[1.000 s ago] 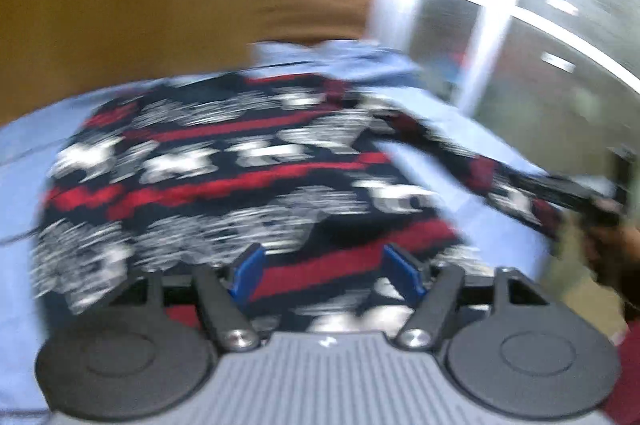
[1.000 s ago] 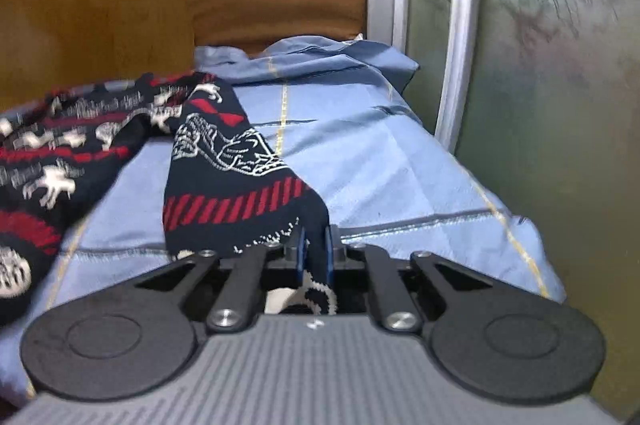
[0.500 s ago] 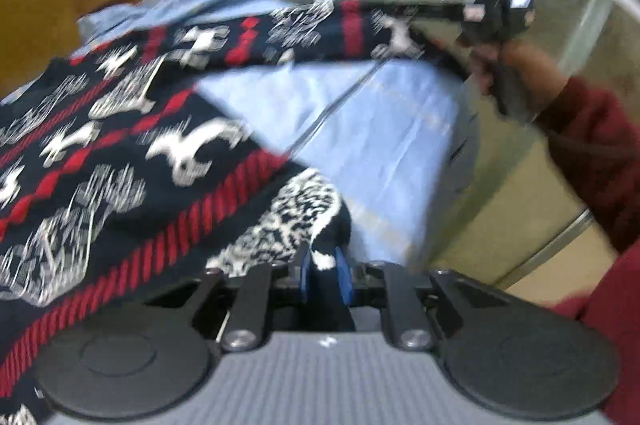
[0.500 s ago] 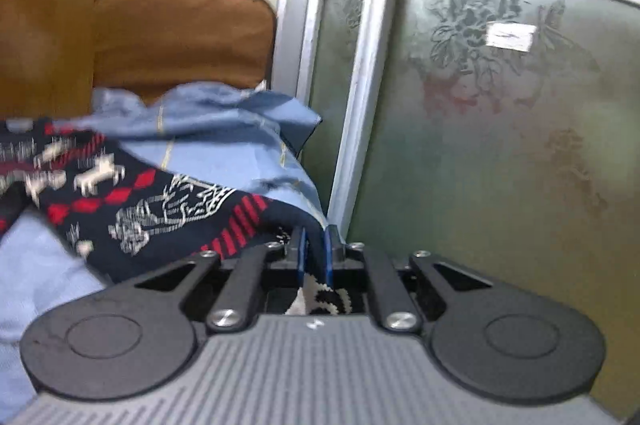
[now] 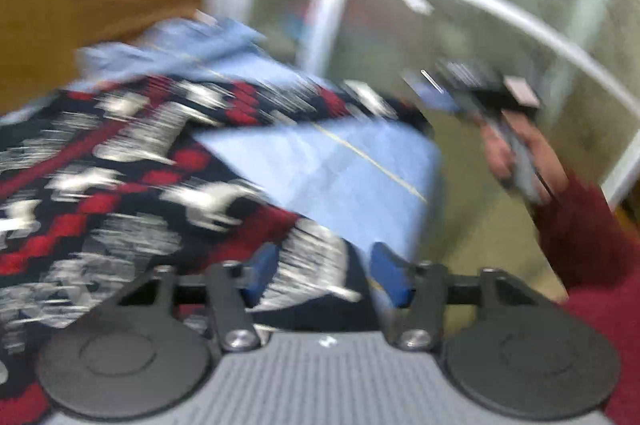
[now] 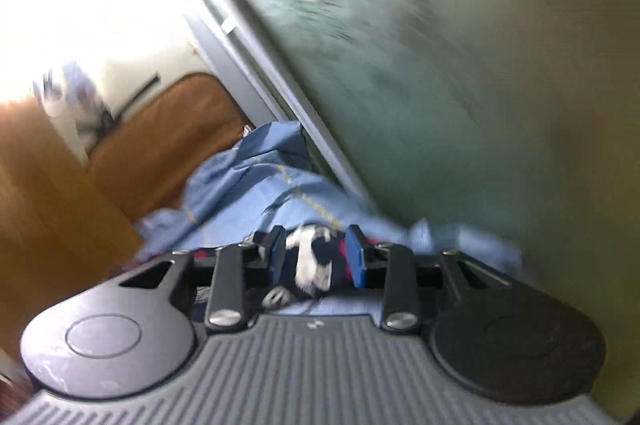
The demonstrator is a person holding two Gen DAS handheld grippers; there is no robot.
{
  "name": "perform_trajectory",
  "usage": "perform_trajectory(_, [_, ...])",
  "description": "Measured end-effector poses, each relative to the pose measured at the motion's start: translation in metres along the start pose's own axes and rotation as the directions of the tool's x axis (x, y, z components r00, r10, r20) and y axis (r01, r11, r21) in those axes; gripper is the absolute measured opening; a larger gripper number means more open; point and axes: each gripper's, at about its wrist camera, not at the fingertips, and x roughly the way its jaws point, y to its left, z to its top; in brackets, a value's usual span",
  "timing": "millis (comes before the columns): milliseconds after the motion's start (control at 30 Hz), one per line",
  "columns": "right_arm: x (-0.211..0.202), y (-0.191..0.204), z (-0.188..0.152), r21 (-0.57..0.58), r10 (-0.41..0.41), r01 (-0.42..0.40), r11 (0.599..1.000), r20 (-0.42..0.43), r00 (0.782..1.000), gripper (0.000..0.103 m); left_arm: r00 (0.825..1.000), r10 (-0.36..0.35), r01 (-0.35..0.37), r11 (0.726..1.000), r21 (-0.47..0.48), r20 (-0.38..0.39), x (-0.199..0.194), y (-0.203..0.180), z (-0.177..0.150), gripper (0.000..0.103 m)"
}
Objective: Fold small clothes
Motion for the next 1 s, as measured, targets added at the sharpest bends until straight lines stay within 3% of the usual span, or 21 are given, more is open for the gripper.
perform_trajectory(67, [-0.004,-0.009,-0.012,0.090,0.052,-0.048,0.995,-0.042,0.998,0.037,0.997,0.060,-0.055,0.994,-0.094,0.053,-0.020,0.025,0.000,0.060])
perform_trajectory(200, [0.007,-0.002,-0.033,0.134,0.082,-0.070,0.988,-0.082,0.993,0.039,0.977,0.190,-0.161,0.952,-0.260,0.092,-0.035,0.077,-0.001,0.067])
perform_trajectory(267, [0.018,0.001,-0.034,0.144,0.050,-0.040,0.989,-0.067,0.997,0.047,0.961,0.263,-0.225,0.918,-0.326,0.079,-0.030,0.102,-0.002,0.067])
perform_trajectory(333, [0.031,0.006,-0.030,0.145,-0.069,0.078,0.986,-0.064,0.996,0.050,0.951,0.302,-0.252,0.886,-0.389,0.072,-0.033,0.121,-0.011,0.067])
perform_trajectory(500, [0.039,0.009,-0.032,0.221,-0.098,0.095,0.971,0.002,0.995,0.050,0.929,0.357,-0.267,0.827,-0.495,0.096,-0.032,0.150,-0.021,0.067])
perform_trajectory(533, [0.043,0.010,-0.031,0.212,-0.091,0.088,0.973,0.004,0.996,0.047,0.919,0.382,-0.289,0.818,-0.497,0.094,-0.030,0.155,-0.021,0.065])
perform_trajectory(567, [0.049,0.011,-0.028,0.198,-0.087,0.085,0.976,-0.001,0.996,0.023,0.903,0.421,-0.330,0.805,-0.492,0.083,-0.027,0.160,-0.019,0.062])
perform_trajectory(600, [0.054,0.012,-0.024,0.185,-0.102,0.101,0.977,-0.009,0.995,0.009,0.880,0.472,-0.389,0.782,-0.487,0.056,-0.023,0.166,-0.018,0.059])
perform_trajectory(667, [0.054,0.025,-0.011,0.167,-0.113,0.109,0.980,0.016,0.993,0.009,0.839,0.544,-0.473,0.727,-0.498,-0.004,-0.018,0.180,-0.018,0.043])
perform_trajectory(733, [0.047,0.055,0.005,0.082,-0.070,0.064,0.995,0.078,0.994,0.009,0.823,0.568,-0.486,0.689,-0.538,-0.015,-0.022,0.194,-0.023,0.027])
perform_trajectory(833, [0.041,0.124,0.018,-0.112,0.029,-0.013,0.994,0.138,0.990,0.009,0.827,0.560,-0.426,0.671,-0.606,0.039,-0.033,0.205,-0.033,0.025])
perform_trajectory(900, [0.044,0.176,0.018,-0.238,0.106,-0.070,0.969,0.140,0.985,0.009,0.815,0.574,-0.409,0.663,-0.627,0.075,-0.040,0.207,-0.038,0.025])
perform_trajectory(933, [0.046,0.204,0.014,-0.299,0.150,-0.106,0.948,0.130,0.980,0.009,0.799,0.593,-0.412,0.657,-0.632,0.096,-0.045,0.206,-0.040,0.025])
perform_trajectory(1000, [0.051,0.255,-0.001,-0.404,0.230,-0.172,0.898,0.099,0.968,0.009,0.731,0.671,-0.462,0.619,-0.635,0.122,-0.057,0.203,-0.045,0.027])
